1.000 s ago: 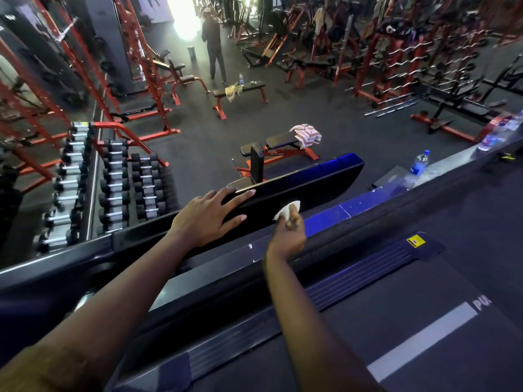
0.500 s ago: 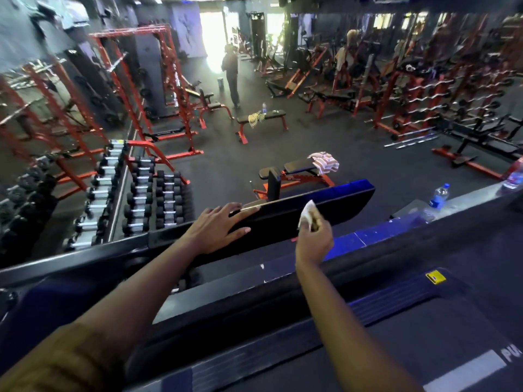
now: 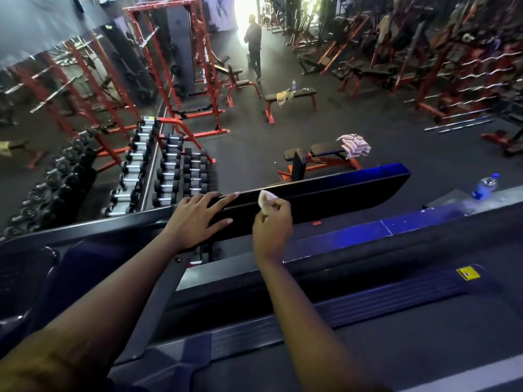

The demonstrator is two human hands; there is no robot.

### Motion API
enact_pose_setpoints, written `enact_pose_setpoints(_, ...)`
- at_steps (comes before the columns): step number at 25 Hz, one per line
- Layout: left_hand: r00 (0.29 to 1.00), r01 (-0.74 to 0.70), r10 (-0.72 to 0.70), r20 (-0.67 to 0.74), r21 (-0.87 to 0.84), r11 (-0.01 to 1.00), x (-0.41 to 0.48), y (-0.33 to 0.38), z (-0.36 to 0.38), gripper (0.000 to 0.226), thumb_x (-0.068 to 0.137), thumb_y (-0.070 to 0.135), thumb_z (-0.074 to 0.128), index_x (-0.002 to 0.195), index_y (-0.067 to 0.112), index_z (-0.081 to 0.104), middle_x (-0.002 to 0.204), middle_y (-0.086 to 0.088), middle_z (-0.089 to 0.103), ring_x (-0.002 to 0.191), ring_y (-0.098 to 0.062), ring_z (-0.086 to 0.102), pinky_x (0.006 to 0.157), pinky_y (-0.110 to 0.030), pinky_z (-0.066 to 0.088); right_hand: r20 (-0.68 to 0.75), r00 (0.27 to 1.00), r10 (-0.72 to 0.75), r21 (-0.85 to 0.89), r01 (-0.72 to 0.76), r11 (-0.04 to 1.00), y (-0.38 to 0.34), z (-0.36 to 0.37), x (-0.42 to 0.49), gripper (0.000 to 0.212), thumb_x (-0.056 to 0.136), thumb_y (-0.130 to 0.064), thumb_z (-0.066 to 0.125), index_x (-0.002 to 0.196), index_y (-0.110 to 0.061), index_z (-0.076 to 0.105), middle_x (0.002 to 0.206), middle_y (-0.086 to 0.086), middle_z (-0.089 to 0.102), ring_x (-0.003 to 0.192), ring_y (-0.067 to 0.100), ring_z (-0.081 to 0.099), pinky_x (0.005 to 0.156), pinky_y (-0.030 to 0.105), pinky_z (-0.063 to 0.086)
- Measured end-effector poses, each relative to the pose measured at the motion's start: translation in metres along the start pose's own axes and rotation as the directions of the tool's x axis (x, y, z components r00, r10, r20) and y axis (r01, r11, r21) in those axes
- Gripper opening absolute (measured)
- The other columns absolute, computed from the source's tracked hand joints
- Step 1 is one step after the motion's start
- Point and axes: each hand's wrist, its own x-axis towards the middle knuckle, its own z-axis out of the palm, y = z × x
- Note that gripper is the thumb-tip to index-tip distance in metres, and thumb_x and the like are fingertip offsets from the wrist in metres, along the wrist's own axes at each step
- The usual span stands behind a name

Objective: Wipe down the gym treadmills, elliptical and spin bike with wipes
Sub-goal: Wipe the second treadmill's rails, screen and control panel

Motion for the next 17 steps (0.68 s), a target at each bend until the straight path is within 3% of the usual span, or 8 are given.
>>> enact_pose_setpoints(3,1.0,0.003,-0.003,0.005,-0.004,1.0,0.0,0.0,0.002,0.067,0.09,0.069,0.009,0.147,0.038,0.024,0.131,-0.008,0.055,0.11,-0.032,0.059,0.082,-0.043,0.046,0.132,0.977,-0.165,-0.041,0.171,0.984,-0.008,0.007,-0.019,0.019,0.088,-0.003,0.057,0.103,-0.002,0.069,0.087,0.0,0.053,0.076,0.004,0.044,0.07,0.011,0.033)
enact_pose_setpoints(5,1.0,0.001,-0.002,-0.009,-0.009,1.0,-0.002,0.001,0.002,0.067,0.09,0.07,0.008,0.148,0.039,0.022,0.131,-0.007,0.055,0.111,-0.032,0.058,0.083,-0.044,0.046,0.1,0.979,-0.179,0.001,0.18,0.984,-0.005,-0.008,-0.014,0.019,0.082,0.004,0.059,0.098,0.002,0.069,0.091,0.01,0.058,0.077,0.003,0.046,0.07,0.013,0.038)
enact_pose_setpoints(7,1.0,-0.002,0.002,-0.03,-0.01,1.0,-0.002,0.001,0.003,0.066,0.09,0.07,0.009,0.148,0.04,0.021,0.13,-0.007,0.055,0.109,-0.031,0.058,0.082,-0.043,0.047,-0.107,0.994,-0.025,0.017,0.027,1.0,0.012,-0.03,-0.001,0.017,0.078,0.006,0.062,0.094,0.006,0.069,0.094,0.015,0.062,0.083,0.013,0.056,0.071,0.008,0.037)
enact_pose_setpoints(9,0.999,-0.004,0.003,-0.041,-0.01,1.0,-0.002,0.001,0.004,0.066,0.091,0.07,0.009,0.148,0.04,0.021,0.129,-0.006,0.055,0.108,-0.03,0.058,0.082,-0.043,0.047,-0.34,0.921,0.188,0.104,-0.163,0.981,0.038,-0.048,0.015,0.022,0.078,0.007,0.063,0.1,0.006,0.068,0.097,0.019,0.065,0.089,0.025,0.061,0.075,0.008,0.039)
enact_pose_setpoints(10,0.999,-0.004,0.003,-0.046,-0.009,1.0,-0.002,0.001,0.005,0.065,0.091,0.07,0.009,0.148,0.04,0.021,0.129,-0.006,0.055,0.108,-0.03,0.058,0.082,-0.043,0.047,-0.387,0.885,0.259,0.164,-0.21,0.964,0.047,-0.05,0.021,0.025,0.079,0.009,0.063,0.103,0.004,0.068,0.099,0.019,0.066,0.09,0.027,0.062,0.078,0.013,0.043)
enact_pose_setpoints(12,0.999,-0.003,0.003,-0.052,-0.005,1.0,-0.001,0.001,0.007,0.065,0.091,0.069,0.01,0.148,0.041,0.02,0.129,-0.006,0.054,0.109,-0.029,0.058,0.083,-0.043,0.046,-0.394,0.85,0.35,0.244,-0.27,0.931,0.055,-0.039,0.026,0.026,0.08,0.009,0.062,0.105,0.003,0.068,0.102,0.019,0.067,0.094,0.029,0.064,0.083,0.025,0.05)
enact_pose_setpoints(17,0.998,-0.002,0.002,-0.067,0.0,1.0,-0.001,0.0,0.009,0.062,0.092,0.066,0.018,0.148,0.04,0.021,0.129,-0.006,0.054,0.11,-0.029,0.057,0.084,-0.044,0.047,-0.317,0.846,0.43,0.279,-0.35,0.894,0.051,0.005,-0.005,0.022,0.078,0.008,0.065,0.1,0.007,0.066,0.099,0.021,0.067,0.092,0.032,0.065,0.079,0.017,0.042)
